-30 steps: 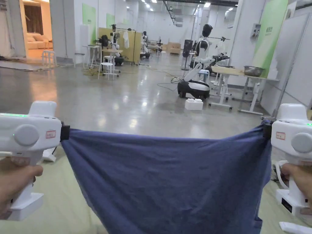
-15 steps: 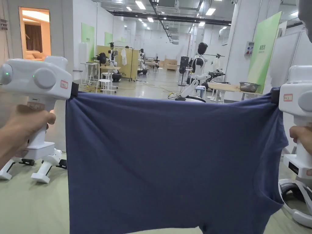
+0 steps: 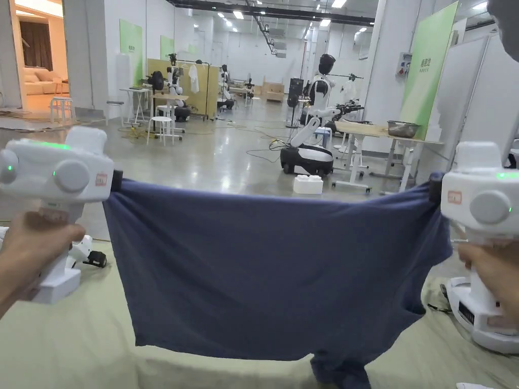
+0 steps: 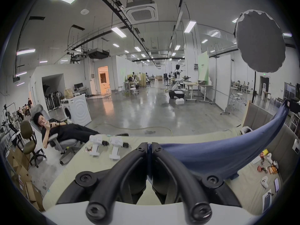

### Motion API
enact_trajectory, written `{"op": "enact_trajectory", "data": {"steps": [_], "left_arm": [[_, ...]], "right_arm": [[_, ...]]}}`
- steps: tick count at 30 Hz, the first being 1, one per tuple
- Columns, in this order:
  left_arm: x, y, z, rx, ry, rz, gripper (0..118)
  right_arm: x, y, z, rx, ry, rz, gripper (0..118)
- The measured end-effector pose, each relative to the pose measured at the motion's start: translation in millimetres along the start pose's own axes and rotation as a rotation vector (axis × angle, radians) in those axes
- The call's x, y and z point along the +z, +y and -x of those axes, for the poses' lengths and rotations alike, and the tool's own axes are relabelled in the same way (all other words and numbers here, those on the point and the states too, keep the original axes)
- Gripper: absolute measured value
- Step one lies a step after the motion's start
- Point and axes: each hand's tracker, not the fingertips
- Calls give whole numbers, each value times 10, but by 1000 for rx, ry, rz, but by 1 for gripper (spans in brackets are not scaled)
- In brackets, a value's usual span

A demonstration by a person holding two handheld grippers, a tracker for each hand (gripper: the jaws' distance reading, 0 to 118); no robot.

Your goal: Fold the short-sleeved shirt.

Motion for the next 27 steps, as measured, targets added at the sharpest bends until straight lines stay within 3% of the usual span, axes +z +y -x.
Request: {"op": "enact_trajectory", "data": {"steps": [8, 15, 22, 27], "left_arm": [[449, -1099, -28, 33, -40, 59, 6], [1127, -1646, 131, 114, -80, 61, 6], [1710, -2219, 277, 103, -100, 111, 6], [1896, -2807, 325, 59, -95, 241, 6]], "right_arm": [[438, -1037, -32, 8, 1, 85, 5], [1148, -1528, -122, 53, 6, 124, 5], [1897, -1972, -198, 49, 12, 163, 5], [2315, -2494, -173, 41, 30, 284, 5]]}}
